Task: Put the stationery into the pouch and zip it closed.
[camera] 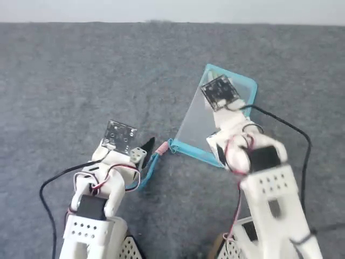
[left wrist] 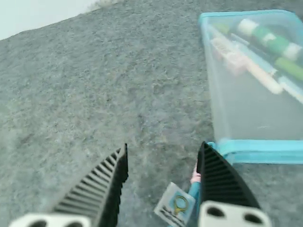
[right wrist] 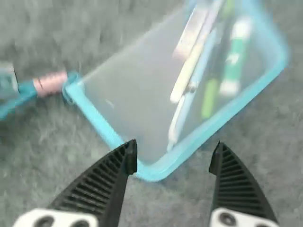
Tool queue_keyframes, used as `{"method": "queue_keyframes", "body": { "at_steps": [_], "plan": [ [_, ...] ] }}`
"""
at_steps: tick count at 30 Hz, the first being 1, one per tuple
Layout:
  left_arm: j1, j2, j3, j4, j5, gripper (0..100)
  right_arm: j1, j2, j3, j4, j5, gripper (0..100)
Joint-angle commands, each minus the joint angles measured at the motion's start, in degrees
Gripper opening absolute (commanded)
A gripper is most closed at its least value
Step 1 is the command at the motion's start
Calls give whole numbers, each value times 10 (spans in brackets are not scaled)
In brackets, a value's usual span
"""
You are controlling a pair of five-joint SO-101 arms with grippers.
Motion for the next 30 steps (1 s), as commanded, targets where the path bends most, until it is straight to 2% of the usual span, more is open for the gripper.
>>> {"method": "queue_keyframes", "body": {
  "at_steps": [1, 4, 10, 16, 18, 25, 30],
  "plan": [
    [-26, 0, -31, -7, 10, 229, -13, -68, 45, -38, -8, 245],
    [-42, 0, -32, -7, 29, 229, -7, -93, 98, -61, -8, 206],
    [-96, -70, -37, 18, 62, 229, 62, -145, 117, -59, -11, 25],
    [-97, -216, 14, 77, 60, 228, 104, -184, 185, -64, -9, 17],
    [-97, -216, 18, 80, 60, 228, 103, -196, 208, -64, -9, 17],
    [-97, -210, 43, 67, 59, 227, 104, -258, 276, -65, -9, 17],
    [-99, -211, 93, -3, 59, 225, 123, -322, 331, -98, -8, 17]
  ]
}}
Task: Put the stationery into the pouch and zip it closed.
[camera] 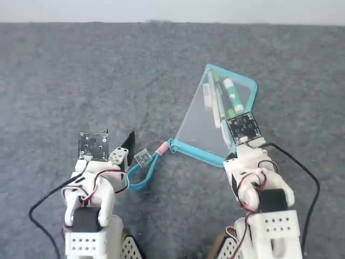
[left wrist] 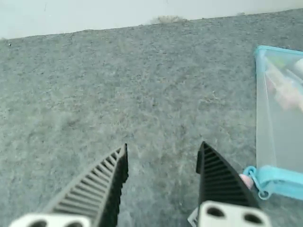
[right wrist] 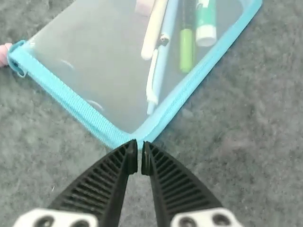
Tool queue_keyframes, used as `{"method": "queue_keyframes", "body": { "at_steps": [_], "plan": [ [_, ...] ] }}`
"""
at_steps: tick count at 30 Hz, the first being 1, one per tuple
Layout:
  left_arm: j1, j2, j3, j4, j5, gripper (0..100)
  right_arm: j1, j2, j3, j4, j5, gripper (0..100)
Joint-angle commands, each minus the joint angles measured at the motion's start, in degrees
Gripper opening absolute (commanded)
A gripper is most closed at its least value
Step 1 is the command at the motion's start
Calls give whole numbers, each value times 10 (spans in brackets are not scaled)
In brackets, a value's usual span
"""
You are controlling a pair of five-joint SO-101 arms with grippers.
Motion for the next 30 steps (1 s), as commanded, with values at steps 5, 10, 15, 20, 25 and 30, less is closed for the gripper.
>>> {"method": "queue_keyframes", "body": {
  "at_steps": [5, 10, 15, 20, 25, 30],
  "plan": [
    [-35, -12, 29, -36, 7, 226, 62, -125, 101, -76, -3, 17],
    [-69, -10, 29, -4, 8, 225, 66, -239, 171, -73, -3, 17],
    [-125, -11, 29, 87, 8, 225, 66, -269, 215, -61, -4, 17],
    [-200, -11, 29, 102, 8, 225, 66, -262, 215, -9, -4, 17],
    [-260, -10, 29, 102, 8, 225, 66, -262, 215, 76, -4, 15],
    [-273, -10, 29, 102, 8, 225, 66, -262, 215, 129, -3, 14]
  ]
}}
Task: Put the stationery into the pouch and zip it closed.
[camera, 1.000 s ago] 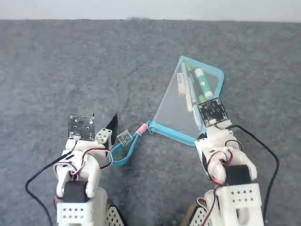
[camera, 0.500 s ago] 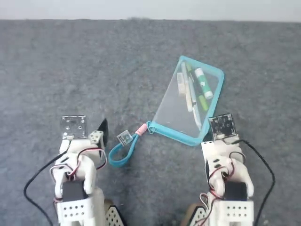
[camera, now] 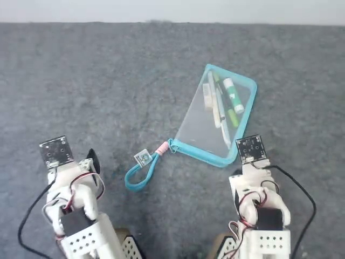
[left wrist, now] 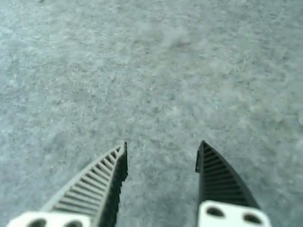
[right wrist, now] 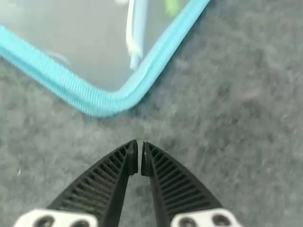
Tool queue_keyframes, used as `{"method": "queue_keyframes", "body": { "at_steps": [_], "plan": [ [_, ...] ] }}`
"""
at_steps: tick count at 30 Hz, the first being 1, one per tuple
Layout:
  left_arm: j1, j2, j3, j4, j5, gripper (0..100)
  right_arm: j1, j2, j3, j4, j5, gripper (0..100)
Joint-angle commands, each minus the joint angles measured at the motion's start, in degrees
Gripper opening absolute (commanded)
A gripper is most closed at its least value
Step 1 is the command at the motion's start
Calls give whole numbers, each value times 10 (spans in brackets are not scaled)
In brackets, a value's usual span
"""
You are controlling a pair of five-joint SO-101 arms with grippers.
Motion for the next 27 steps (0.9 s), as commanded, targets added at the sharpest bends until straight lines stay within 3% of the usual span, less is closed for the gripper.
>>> {"method": "queue_keyframes", "body": {
  "at_steps": [1, 27],
  "plan": [
    [-6, -10, -4, 2, 6, 225, 5, 2, 12, 33, -2, 14],
    [-5, -11, -4, 2, 8, 226, 3, -6, 12, 44, -2, 13]
  ]
}}
